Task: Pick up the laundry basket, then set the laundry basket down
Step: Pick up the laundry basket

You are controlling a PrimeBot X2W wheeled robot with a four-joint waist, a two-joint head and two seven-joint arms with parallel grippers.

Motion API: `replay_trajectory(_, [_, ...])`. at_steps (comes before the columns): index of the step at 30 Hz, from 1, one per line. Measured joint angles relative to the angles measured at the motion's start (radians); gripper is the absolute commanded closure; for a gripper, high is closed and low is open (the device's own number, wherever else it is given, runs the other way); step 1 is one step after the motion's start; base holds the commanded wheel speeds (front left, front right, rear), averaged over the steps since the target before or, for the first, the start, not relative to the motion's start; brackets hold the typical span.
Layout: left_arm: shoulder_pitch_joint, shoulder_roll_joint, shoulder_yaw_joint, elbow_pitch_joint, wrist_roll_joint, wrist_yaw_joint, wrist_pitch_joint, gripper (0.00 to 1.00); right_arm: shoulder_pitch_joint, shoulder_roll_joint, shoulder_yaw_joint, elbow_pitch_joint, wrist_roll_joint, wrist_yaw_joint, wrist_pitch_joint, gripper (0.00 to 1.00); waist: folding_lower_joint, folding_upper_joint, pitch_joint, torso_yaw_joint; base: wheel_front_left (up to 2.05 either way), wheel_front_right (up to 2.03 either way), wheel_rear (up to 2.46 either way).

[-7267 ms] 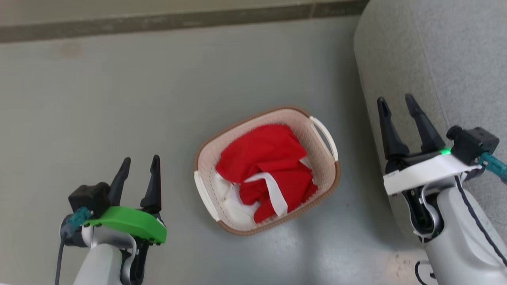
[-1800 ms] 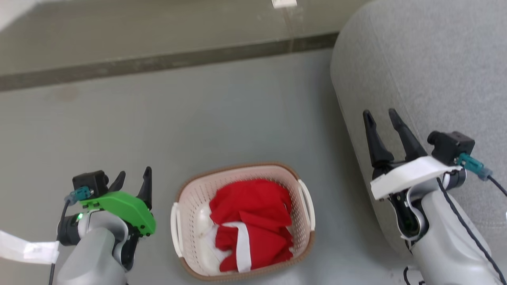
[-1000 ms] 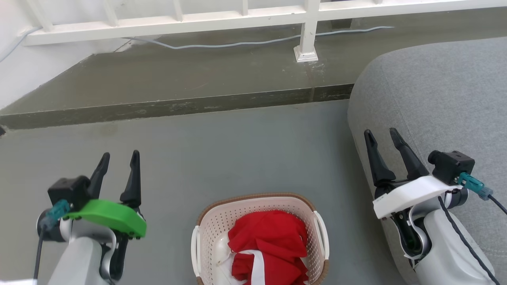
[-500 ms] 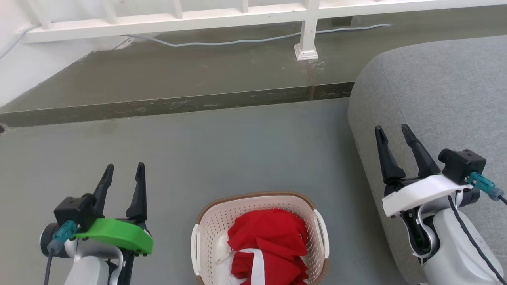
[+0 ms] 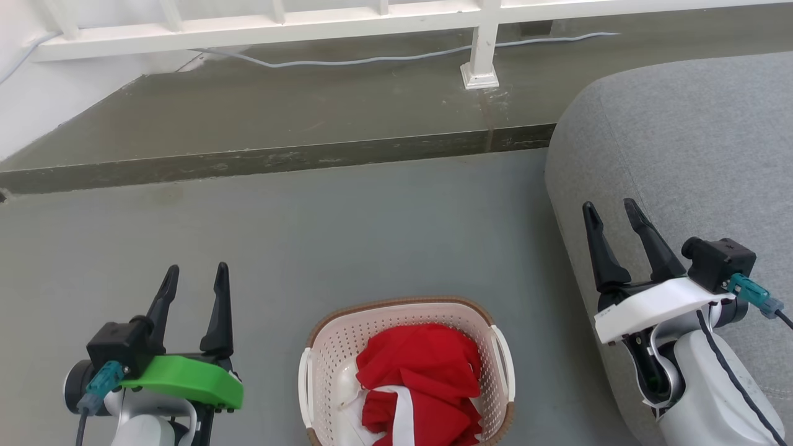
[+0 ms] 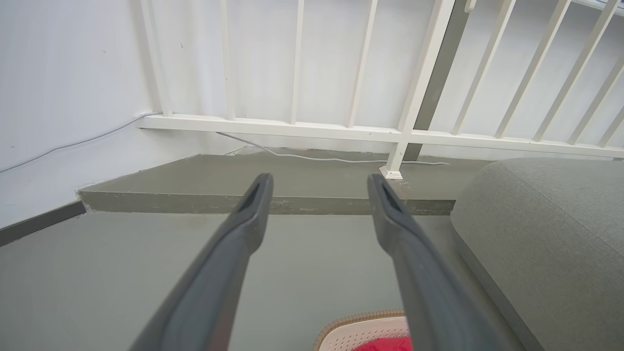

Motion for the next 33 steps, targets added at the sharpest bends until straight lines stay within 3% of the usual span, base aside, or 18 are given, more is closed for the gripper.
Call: replay_trajectory(33, [0.02,-0.026,0.028,-0.045,0.018,-0.013,0.0,0.0,0.0,0.001,0.008,-0.003,-0.006,0.0,0.0,0.0,0.0,0.0,0.06,-0.005,0.0,0.0,0.0])
